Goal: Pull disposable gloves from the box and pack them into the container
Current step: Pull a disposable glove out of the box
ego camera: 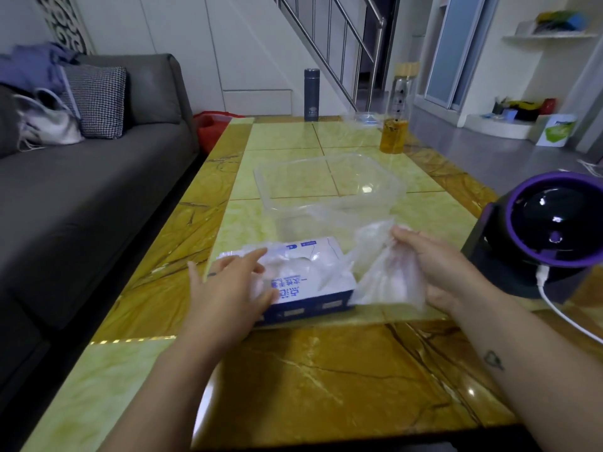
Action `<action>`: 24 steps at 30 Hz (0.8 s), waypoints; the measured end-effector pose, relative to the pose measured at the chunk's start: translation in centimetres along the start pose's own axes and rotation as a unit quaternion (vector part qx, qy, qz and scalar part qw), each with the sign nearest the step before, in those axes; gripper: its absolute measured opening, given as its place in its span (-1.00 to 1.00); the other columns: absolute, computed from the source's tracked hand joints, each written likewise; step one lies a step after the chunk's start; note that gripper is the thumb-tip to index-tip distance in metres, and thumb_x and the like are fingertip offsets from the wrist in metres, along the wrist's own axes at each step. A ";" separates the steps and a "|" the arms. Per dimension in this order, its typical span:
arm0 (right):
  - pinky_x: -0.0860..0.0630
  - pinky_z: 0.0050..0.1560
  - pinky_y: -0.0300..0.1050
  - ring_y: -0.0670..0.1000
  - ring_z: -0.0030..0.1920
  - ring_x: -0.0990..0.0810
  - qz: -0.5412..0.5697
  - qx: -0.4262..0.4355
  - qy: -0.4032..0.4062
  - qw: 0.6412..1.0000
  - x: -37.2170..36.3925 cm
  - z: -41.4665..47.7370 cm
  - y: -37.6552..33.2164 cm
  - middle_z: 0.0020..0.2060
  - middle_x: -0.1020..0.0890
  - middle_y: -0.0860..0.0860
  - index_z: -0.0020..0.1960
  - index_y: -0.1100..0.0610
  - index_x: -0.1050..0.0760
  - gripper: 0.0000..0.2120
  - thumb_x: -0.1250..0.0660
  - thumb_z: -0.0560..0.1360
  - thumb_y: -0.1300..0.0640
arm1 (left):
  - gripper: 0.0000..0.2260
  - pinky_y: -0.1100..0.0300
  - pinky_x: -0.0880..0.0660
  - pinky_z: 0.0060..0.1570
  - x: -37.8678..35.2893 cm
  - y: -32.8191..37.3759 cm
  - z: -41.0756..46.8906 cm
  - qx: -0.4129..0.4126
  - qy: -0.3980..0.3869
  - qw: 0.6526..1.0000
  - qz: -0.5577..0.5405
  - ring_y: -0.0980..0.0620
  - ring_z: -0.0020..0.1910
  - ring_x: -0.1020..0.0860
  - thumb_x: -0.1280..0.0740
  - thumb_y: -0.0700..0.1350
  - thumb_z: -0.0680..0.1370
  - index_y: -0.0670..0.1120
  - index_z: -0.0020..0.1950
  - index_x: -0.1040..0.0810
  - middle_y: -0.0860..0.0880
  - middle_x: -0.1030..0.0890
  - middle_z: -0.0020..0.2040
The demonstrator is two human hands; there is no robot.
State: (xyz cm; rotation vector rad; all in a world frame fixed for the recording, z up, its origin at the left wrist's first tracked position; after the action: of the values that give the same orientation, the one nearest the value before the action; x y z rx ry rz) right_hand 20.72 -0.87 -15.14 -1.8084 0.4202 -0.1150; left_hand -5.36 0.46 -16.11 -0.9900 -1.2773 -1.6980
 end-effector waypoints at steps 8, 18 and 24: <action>-0.63 -0.18 -0.07 0.07 -0.23 -0.65 0.018 -0.067 -0.188 0.980 -3.4 -3.7 1.0 -0.23 -0.66 0.17 0.06 0.39 -0.49 -0.81 -0.28 0.49 0.32 | -0.56 0.33 -0.43 -0.01 1.8 2.5 -2.2 -0.015 0.089 0.933 -0.349 0.33 0.04 -0.51 -0.29 0.19 0.47 0.13 0.33 -0.43 0.24 -0.54 0.10; -0.58 0.03 0.03 0.18 -0.03 -0.64 -0.119 0.002 -0.236 0.964 -3.9 -3.6 1.0 0.05 -0.63 0.28 0.22 0.29 -0.44 -0.48 -0.49 0.30 0.34 | -0.84 0.16 -0.55 -0.08 -0.8 4.6 -1.7 0.024 -0.067 0.875 -0.479 0.04 -0.09 -0.64 -0.38 -0.13 0.52 0.08 0.06 -0.60 0.01 -0.64 -0.20; -0.59 -0.09 -0.03 0.11 -0.10 -0.65 -0.153 0.012 -0.192 0.969 -1.9 -2.1 -0.4 -0.06 -0.67 0.16 0.09 0.13 -0.50 -0.49 -0.50 0.15 0.22 | -0.91 0.34 -0.48 -0.13 0.6 4.1 -0.5 0.030 0.025 0.864 -0.501 0.12 -0.15 -0.58 -0.31 -0.18 0.55 -0.07 -0.12 -0.59 -0.01 -0.66 -0.16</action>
State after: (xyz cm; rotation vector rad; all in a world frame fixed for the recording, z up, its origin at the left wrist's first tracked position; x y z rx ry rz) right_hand 18.39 -2.02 -13.90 -1.8089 -0.1356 0.0187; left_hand -1.90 -0.88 -14.10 -0.1735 -1.9776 -2.3696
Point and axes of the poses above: each hand's wrist, its own z-axis towards the middle knuckle, its own x-axis out of the back of the hand, y = z × x, the point moved 4 cm from there along z, towards the middle knuckle
